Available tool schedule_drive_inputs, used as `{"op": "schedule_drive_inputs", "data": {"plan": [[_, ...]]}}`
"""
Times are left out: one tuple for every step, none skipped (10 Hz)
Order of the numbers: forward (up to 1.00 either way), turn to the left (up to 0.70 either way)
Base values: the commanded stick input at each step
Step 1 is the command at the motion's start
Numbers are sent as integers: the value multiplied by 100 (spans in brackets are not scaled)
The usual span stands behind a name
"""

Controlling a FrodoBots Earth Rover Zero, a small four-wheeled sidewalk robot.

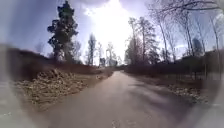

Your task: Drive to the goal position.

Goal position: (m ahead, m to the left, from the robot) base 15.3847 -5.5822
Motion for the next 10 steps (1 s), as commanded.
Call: {"op": "schedule_drive_inputs", "data": {"plan": [[100, 0], [100, 0], [100, 0], [100, 0], [100, 0], [100, 0], [100, 0], [100, 0], [100, 0], [100, 0]]}}
